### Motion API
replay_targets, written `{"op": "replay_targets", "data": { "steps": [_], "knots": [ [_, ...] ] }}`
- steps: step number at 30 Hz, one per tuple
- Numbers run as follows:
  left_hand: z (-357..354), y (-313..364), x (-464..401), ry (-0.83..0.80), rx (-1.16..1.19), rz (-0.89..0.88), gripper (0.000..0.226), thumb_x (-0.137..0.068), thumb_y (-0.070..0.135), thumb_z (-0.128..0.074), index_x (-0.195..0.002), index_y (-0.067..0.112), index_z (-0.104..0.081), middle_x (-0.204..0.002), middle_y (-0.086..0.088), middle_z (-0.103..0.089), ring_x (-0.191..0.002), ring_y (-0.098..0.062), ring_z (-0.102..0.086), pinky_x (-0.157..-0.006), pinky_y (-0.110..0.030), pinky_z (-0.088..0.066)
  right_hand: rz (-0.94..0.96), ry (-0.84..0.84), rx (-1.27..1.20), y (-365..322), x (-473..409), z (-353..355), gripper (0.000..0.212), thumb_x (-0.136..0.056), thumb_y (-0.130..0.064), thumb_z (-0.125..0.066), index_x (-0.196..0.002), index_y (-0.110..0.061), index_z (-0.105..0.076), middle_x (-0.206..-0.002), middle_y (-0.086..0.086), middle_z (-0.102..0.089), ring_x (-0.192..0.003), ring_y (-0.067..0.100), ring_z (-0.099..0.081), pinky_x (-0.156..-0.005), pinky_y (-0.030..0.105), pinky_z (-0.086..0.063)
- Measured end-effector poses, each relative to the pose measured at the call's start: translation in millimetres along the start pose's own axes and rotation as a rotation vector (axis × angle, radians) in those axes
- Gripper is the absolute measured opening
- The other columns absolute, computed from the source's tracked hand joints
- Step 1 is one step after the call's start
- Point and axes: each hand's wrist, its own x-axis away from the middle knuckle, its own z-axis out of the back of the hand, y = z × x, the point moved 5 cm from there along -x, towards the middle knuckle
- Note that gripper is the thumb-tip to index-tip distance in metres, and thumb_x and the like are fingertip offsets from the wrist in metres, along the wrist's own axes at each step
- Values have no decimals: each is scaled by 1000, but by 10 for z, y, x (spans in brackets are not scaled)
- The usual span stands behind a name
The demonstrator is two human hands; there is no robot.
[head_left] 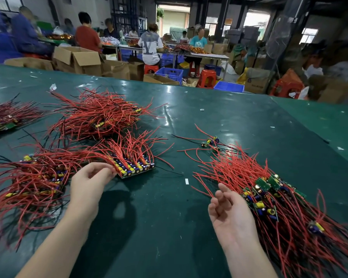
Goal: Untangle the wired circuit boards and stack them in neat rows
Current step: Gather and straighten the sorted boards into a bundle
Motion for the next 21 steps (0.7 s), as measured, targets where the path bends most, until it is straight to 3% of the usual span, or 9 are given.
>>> {"op": "replay_targets", "data": {
  "steps": [3, 8, 11, 13, 16, 18, 21],
  "knots": [
    [-32, -39, -3, -15, 357, 154, 55, -88, -10, -42, -43, 15, -60, -70, -1, -55, -72, -10, -55, -72, -18, -49, -49, -101, 91, 87, 28, -80, 20, -93, -7, -48, -89, -8, -67, -57, 0, -62, -46, 10, -56, -42, 18, -48],
    [-81, 64, 51, -103, 740, 222, 40, -76, -11, -29, -47, 13, -40, -64, 1, -35, -64, -13, -37, -63, -21, -38, -275, -400, 282, 406, 181, -301, 26, -95, -16, -53, -106, 6, -61, -90, 24, -72, -69, 30, -71, -57, 32, -59],
    [-144, 197, 129, -306, 917, 298, 26, -51, -6, -50, -47, 16, -38, -62, 4, -33, -55, -8, -34, -53, -14, -33, -360, -415, 306, 541, 238, -331, 51, -83, -24, -67, -119, 8, -49, -103, 34, -67, -87, 41, -70, -64, 41, -61],
    [-197, 232, 192, -442, 998, 373, 33, -43, -3, -59, -46, 19, -34, -62, 6, -31, -52, -2, -28, -47, -11, -28, -403, -410, 285, 600, 262, -343, 67, -72, -26, -73, -123, 8, -45, -108, 35, -65, -93, 44, -69, -67, 45, -60],
    [-344, 267, 372, -750, 1116, 521, 37, -72, -5, -39, -56, 23, -21, -71, 2, -27, -56, -4, -23, -49, -20, -25, -469, -431, 215, 675, 297, -373, 74, -70, -25, -74, -128, 9, -41, -111, 36, -63, -96, 45, -67, -72, 48, -60],
    [-353, 285, 438, -767, 1022, 485, 31, -81, 0, -24, -60, 22, -27, -75, 0, -29, -54, -5, -21, -54, -23, -26, -497, -440, 149, 699, 311, -390, 71, -71, -25, -73, -125, 12, -44, -111, 36, -63, -98, 45, -67, -73, 47, -60],
    [-394, 341, 555, -874, 1028, 487, 29, -83, 6, -18, -61, 20, -30, -78, 0, -29, -53, -2, -19, -53, -21, -27, -535, -439, 46, 718, 320, -396, 66, -74, -24, -70, -119, 19, -48, -113, 37, -62, -98, 43, -67, -72, 46, -60]
  ]
}}
